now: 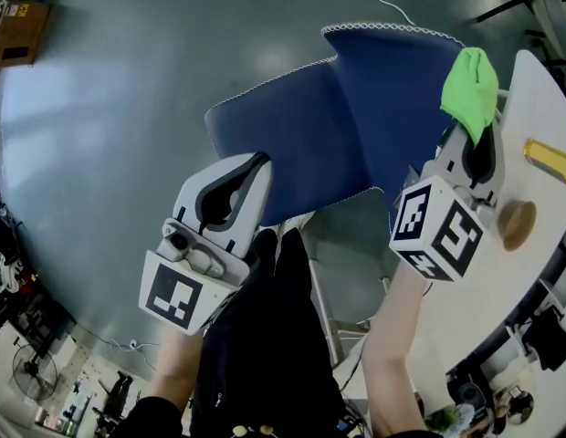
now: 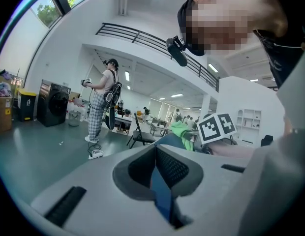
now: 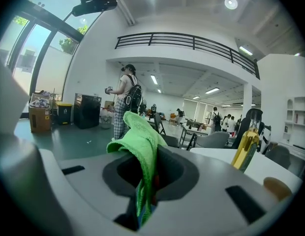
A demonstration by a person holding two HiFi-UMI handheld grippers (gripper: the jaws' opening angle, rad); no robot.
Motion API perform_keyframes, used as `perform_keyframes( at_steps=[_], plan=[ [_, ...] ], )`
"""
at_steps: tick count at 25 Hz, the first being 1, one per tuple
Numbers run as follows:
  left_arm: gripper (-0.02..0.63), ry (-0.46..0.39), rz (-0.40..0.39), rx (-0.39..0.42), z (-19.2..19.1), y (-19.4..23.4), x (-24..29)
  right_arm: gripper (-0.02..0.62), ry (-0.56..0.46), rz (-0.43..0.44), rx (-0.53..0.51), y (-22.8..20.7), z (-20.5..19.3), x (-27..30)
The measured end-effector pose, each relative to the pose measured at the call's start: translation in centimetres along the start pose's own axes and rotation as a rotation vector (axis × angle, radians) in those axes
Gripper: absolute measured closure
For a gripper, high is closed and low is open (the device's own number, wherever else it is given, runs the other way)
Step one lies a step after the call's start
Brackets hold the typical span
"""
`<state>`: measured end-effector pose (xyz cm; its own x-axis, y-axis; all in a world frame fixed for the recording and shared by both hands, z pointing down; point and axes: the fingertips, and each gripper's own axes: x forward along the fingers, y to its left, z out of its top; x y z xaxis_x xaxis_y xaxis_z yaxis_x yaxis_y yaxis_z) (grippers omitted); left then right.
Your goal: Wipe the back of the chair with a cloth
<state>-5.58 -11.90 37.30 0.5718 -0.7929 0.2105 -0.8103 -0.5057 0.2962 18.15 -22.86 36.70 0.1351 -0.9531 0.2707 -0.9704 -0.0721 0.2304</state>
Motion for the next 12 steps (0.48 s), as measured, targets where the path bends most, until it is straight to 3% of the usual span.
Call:
perform_keyframes(
  at_steps=[12],
  plan=[
    [0.600,-0.003,0.026,-0.024,-1.0,0.1,0.4,0.548,0.096,0.056,-0.020,2.4,-5.6,1.0]
  ],
)
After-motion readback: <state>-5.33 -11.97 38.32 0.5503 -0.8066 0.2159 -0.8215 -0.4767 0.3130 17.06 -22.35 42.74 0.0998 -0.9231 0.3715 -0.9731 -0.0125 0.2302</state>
